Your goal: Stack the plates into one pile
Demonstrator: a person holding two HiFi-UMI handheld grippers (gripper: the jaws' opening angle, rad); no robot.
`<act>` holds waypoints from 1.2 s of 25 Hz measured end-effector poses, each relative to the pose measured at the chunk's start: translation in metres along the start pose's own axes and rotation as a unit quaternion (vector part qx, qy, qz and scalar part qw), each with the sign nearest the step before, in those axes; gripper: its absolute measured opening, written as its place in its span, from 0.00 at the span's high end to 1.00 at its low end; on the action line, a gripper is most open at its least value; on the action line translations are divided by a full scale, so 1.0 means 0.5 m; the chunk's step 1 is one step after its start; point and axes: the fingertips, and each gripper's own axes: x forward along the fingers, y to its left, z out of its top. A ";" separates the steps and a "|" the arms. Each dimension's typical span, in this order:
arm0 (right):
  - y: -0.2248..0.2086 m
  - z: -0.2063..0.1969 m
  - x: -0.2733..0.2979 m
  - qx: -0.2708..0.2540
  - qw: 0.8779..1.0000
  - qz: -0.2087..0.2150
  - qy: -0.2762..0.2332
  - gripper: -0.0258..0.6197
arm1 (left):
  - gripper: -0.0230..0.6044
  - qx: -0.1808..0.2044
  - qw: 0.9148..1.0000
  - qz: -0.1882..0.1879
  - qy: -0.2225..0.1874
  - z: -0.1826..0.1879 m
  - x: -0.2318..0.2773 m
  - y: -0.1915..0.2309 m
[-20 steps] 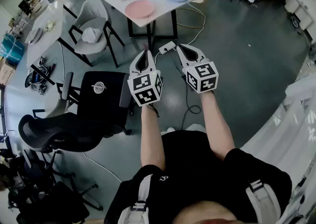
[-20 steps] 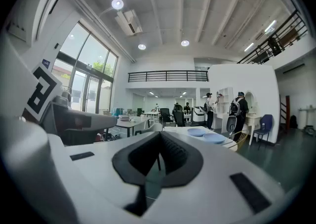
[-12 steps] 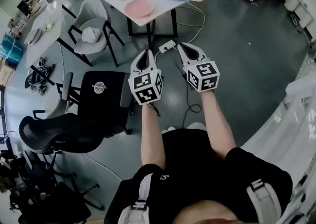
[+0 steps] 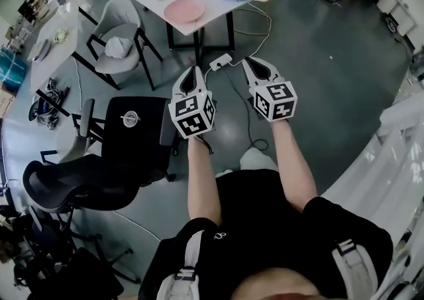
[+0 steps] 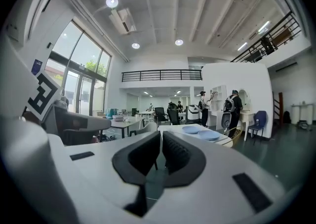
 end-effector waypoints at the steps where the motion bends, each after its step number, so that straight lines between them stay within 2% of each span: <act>1: -0.005 0.002 0.002 0.004 1.000 -0.002 -0.001 0.95 | 0.94 -0.007 1.000 -0.004 0.000 0.000 0.002 0.000; 4: -0.010 0.005 0.013 0.011 1.000 -0.002 -0.001 0.95 | 0.94 -0.025 1.000 -0.011 -0.001 0.002 0.011 0.007; 9: -0.029 0.018 0.039 0.019 1.000 -0.015 -0.002 0.95 | 0.94 -0.033 0.999 -0.003 -0.010 0.020 0.025 0.030; 15: -0.040 0.057 0.089 0.020 0.999 0.000 -0.025 0.95 | 0.94 -0.042 0.998 0.018 -0.038 0.065 0.050 0.075; 19: -0.109 0.061 0.125 0.033 0.999 -0.014 -0.029 0.95 | 0.94 -0.056 0.997 -0.002 -0.061 0.095 0.094 0.073; 23: -0.187 0.057 0.164 0.072 0.996 -0.031 -0.036 0.95 | 0.94 -0.038 0.998 0.002 -0.048 0.096 0.155 0.072; 30: -0.238 -0.001 0.297 0.064 0.998 -0.005 -0.001 0.95 | 0.94 -0.069 0.997 0.027 -0.036 0.050 0.288 0.123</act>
